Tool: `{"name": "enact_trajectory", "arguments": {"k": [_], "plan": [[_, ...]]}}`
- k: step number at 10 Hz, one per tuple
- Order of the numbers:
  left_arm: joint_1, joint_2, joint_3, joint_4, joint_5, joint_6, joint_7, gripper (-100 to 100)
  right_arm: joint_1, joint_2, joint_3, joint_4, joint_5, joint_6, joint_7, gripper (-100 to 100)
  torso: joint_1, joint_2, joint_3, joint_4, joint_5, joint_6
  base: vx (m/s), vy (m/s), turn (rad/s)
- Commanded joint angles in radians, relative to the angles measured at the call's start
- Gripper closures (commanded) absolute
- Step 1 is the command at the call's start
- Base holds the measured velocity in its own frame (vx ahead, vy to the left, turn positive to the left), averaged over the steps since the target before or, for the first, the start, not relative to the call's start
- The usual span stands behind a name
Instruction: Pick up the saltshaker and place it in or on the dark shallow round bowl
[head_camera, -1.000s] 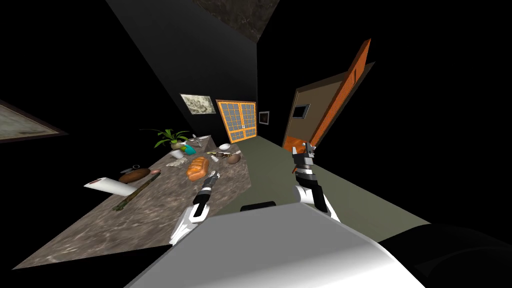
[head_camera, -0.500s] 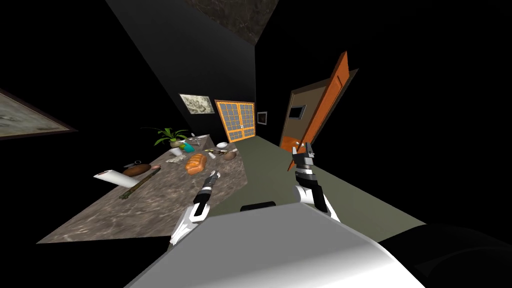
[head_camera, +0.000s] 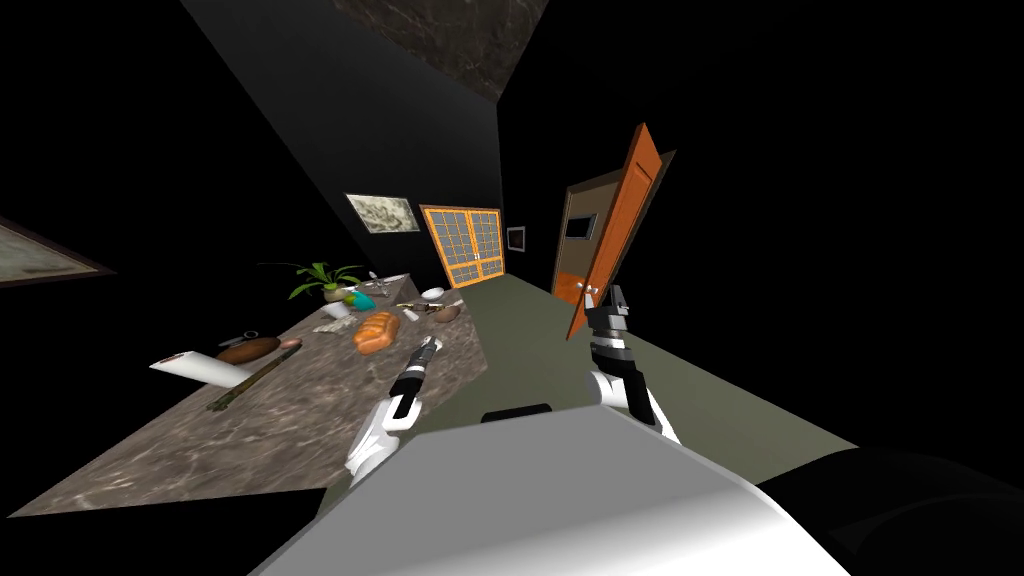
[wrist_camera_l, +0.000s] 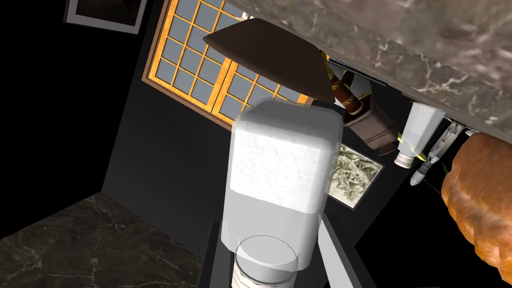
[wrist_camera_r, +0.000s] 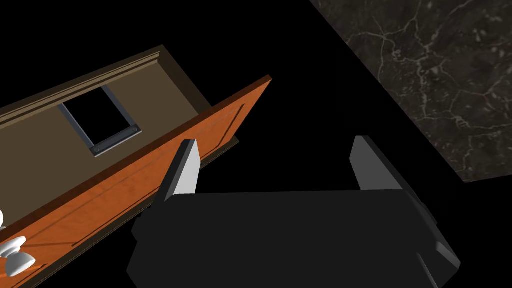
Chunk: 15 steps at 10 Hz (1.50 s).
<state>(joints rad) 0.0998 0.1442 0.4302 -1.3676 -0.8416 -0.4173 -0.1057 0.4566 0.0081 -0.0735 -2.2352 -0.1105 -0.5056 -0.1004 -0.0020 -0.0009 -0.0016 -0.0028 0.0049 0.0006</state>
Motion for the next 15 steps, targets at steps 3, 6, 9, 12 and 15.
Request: {"name": "enact_trajectory", "arguments": {"k": [3,6,9,12,15], "plan": [[-0.028,0.025,-0.017,-0.012,-0.020,0.068,0.026,100,0.000,0.000,0.000,0.000,0.000,0.000,0.000,0,0.004,-0.004,-0.002,-0.001,0.000,-0.001,0.070,-0.026,-0.064],[-0.058,0.051,-0.032,-0.025,-0.050,0.138,0.041,100,0.000,0.000,0.000,0.000,0.000,0.000,0.000,0,0.007,-0.004,-0.003,-0.001,0.000,-0.001,0.095,0.008,-0.069],[-0.087,0.073,-0.040,-0.032,-0.081,0.199,0.045,100,0.000,0.000,0.000,0.000,0.000,0.000,0.000,0,0.011,-0.009,-0.005,-0.002,0.001,-0.001,0.155,0.060,-0.081],[-0.111,0.087,-0.044,-0.034,-0.106,0.247,0.043,100,0.000,0.000,0.000,0.000,0.000,0.000,0.000,0,0.010,-0.008,-0.005,-0.002,0.001,-0.002,0.124,0.059,-0.038],[-0.114,0.089,-0.051,-0.042,-0.111,0.264,0.047,-100,0.000,0.000,0.000,0.000,0.000,0.000,0.000,0,0.008,-0.005,-0.004,-0.002,0.000,-0.003,0.075,0.048,-0.021]]}}
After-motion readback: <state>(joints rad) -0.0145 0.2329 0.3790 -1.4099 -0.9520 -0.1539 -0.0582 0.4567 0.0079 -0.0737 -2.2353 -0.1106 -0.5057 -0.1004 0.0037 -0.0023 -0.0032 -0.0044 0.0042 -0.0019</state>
